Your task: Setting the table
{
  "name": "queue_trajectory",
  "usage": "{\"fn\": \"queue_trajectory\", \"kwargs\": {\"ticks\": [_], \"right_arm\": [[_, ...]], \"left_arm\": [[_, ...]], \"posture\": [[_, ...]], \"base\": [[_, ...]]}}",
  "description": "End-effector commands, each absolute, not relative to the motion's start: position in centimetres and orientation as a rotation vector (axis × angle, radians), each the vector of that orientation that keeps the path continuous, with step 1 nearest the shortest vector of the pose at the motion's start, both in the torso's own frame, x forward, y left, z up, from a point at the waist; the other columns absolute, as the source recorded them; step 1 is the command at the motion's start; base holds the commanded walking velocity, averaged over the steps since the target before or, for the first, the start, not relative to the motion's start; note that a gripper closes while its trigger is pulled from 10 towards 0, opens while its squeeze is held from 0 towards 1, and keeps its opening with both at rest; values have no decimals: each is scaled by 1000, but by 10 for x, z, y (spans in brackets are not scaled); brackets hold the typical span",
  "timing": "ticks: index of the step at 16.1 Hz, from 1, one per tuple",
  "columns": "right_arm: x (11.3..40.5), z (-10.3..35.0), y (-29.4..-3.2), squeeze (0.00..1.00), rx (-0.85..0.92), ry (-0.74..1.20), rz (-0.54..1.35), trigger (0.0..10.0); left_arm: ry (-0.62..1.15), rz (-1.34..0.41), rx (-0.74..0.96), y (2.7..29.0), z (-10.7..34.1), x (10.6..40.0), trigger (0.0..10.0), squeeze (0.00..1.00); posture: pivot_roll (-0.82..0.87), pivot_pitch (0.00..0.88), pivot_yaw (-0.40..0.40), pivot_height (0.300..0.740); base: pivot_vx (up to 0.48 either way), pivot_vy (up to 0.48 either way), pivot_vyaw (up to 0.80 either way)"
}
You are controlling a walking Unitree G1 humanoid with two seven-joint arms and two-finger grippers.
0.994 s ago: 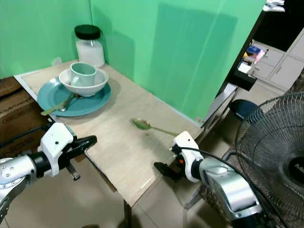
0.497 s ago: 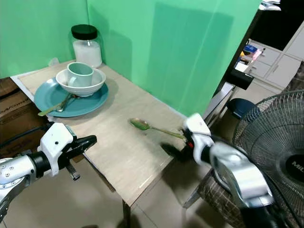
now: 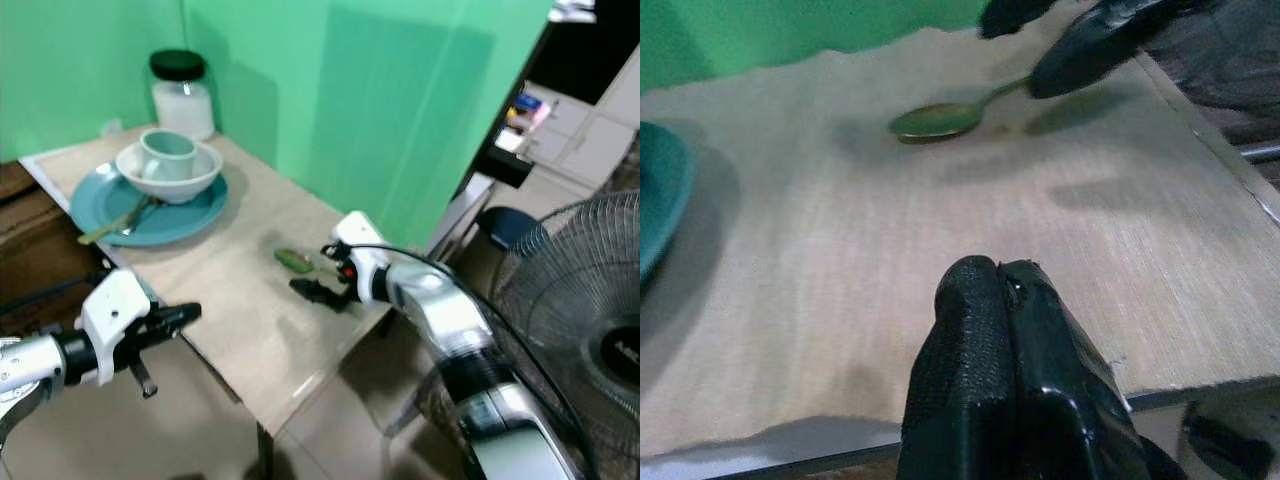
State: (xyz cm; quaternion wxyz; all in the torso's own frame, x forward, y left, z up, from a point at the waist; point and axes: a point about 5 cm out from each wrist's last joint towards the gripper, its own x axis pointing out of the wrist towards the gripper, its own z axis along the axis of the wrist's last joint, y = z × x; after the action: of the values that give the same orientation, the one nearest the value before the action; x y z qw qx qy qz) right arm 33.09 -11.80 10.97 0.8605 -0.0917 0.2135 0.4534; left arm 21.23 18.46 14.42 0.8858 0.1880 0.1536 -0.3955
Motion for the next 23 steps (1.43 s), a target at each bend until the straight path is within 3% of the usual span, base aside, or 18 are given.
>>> {"fn": "queue_trajectory", "kwargs": {"ticks": [1, 2, 3, 4, 9, 10, 11, 13, 18, 22, 23], "right_arm": [[337, 105, -124, 1000, -228, 472, 928, 10000], [337, 105, -124, 1000, -228, 472, 928, 10000], [342, 100, -124, 541, -218, 503, 906, 10000], [344, 95, -125, 0, -230, 536, 897, 10000], [348, 84, -122, 0, -189, 590, 857, 10000], [349, 84, -121, 0, -162, 593, 854, 8471], [350, 84, -120, 0, -145, 592, 853, 8078], [355, 90, -120, 0, -115, 570, 851, 10000], [363, 99, -116, 0, -122, 524, 826, 10000], [363, 96, -116, 0, -259, 545, 830, 10000], [364, 94, -116, 0, -267, 551, 812, 8196]], "left_arm": [[319, -856, 390, 179, 144, 211, 10000, 0], [319, -856, 390, 179, 144, 211, 10000, 0], [323, -879, 380, 176, 145, 211, 10000, 0], [321, -901, 373, 173, 146, 211, 10000, 0], [318, -919, 369, 171, 145, 212, 10000, 0], [318, -921, 367, 170, 145, 213, 10000, 0], [317, -922, 368, 171, 145, 213, 10000, 0], [316, -922, 369, 171, 146, 213, 10000, 0], [315, -924, 371, 171, 147, 212, 10000, 0], [317, -936, 376, 171, 149, 213, 10000, 0], [317, -938, 378, 171, 149, 213, 10000, 0]], "posture": [[147, 0, -122, 740], [147, 0, -122, 740], [152, 0, -124, 740], [152, 0, -122, 740], [148, 0, -117, 740], [150, 0, -119, 740], [152, 0, -120, 740], [155, 0, -123, 740], [158, 0, -121, 740], [157, 0, -112, 740], [157, 0, -111, 740]], "base": [[0, 0, 0], [0, 0, 0], [0, 0, 0], [0, 0, 0], [0, 0, 0], [0, 0, 0], [0, 0, 0], [0, 0, 0], [0, 0, 0], [0, 0, 0], [0, 0, 0]]}}
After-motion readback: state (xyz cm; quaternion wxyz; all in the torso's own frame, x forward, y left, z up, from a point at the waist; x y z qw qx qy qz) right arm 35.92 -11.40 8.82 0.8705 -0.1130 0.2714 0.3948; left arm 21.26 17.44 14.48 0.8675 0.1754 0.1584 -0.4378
